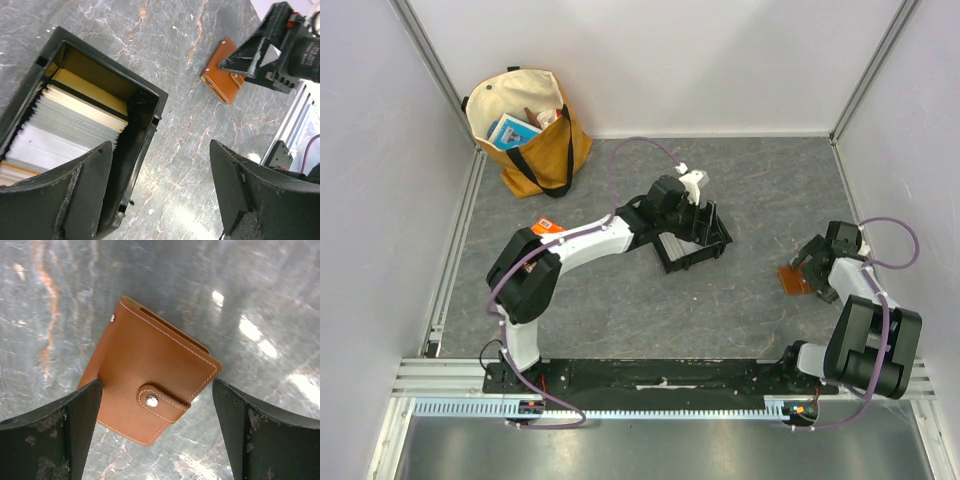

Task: Put the credit cards into the card holder
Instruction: Open the card holder at the center of the board.

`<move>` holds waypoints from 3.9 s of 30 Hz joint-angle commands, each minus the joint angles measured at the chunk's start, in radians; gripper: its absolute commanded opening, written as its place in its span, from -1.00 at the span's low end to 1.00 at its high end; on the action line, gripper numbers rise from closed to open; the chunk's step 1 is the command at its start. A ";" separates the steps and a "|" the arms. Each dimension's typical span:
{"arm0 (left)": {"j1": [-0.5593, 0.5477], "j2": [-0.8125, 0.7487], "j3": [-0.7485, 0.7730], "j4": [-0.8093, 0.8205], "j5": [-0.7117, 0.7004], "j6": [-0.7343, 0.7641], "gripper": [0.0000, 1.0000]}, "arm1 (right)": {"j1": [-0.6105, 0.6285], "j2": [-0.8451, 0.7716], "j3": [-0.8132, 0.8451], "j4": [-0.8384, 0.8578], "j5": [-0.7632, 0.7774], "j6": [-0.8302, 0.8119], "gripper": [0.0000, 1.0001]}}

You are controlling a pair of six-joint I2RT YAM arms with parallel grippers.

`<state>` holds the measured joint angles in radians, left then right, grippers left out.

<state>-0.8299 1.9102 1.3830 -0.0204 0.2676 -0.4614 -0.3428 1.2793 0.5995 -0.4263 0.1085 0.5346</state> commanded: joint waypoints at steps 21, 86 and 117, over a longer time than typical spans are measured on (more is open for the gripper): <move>0.061 -0.402 -0.340 -0.004 -0.013 0.047 0.72 | 0.442 0.195 0.071 -0.063 -0.076 -0.036 -0.31; 0.058 -0.889 -1.171 -0.055 -0.113 -0.411 0.40 | 1.338 0.229 0.184 0.379 -0.346 -0.258 0.03; 0.051 -0.553 -0.969 0.062 -0.041 -0.232 -0.88 | 1.311 0.342 0.057 0.584 -0.682 -0.190 -0.35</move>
<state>-0.7639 1.2789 0.4007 0.0330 0.2047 -0.7418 0.9352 1.5612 0.6479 0.0834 -0.4778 0.3065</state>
